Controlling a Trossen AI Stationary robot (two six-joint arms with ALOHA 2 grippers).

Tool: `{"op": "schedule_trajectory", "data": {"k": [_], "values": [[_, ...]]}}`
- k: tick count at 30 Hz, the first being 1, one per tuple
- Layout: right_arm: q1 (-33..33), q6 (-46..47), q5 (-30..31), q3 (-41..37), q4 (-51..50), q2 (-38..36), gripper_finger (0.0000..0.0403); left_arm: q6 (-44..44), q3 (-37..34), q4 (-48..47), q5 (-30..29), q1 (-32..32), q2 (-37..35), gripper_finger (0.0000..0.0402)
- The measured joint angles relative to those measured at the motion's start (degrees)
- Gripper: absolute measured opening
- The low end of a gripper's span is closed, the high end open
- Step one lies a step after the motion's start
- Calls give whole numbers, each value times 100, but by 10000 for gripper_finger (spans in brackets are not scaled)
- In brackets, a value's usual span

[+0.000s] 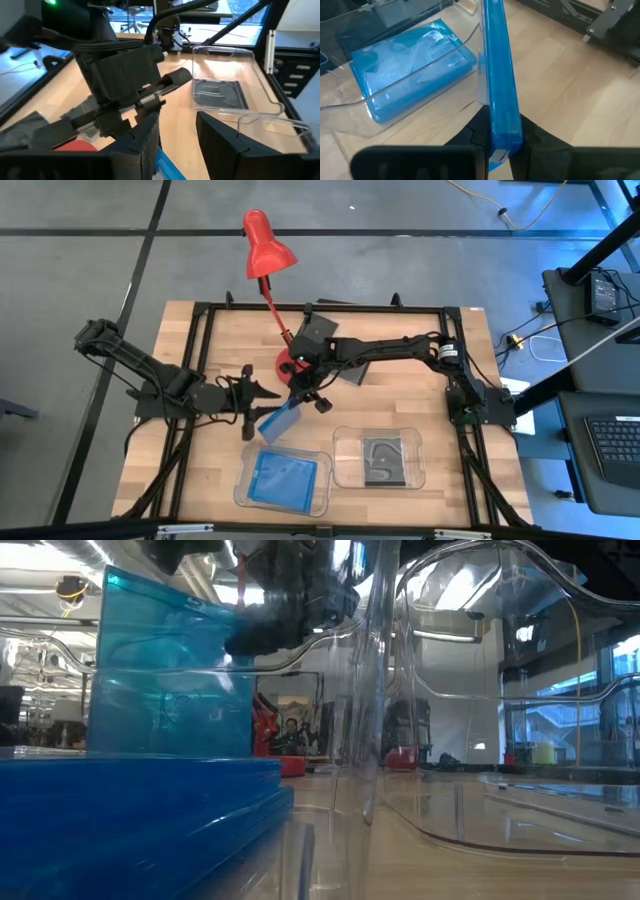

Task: Pick & place jewel cases by type
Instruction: Put the blue cd case into the left transparent bin

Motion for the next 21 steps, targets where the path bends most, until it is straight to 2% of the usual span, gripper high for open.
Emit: {"op": "schedule_trajectory", "data": {"k": [5,15,21], "values": [[2,-7,11,-5,11,0,56,-229,0,-2,310,3,0,143],[2,-18,20,-9,13,7,50,-458,0,0,418,0,-2,258],[2,-16,26,-13,13,17,61,-467,0,-44,414,0,-6,269]]}}
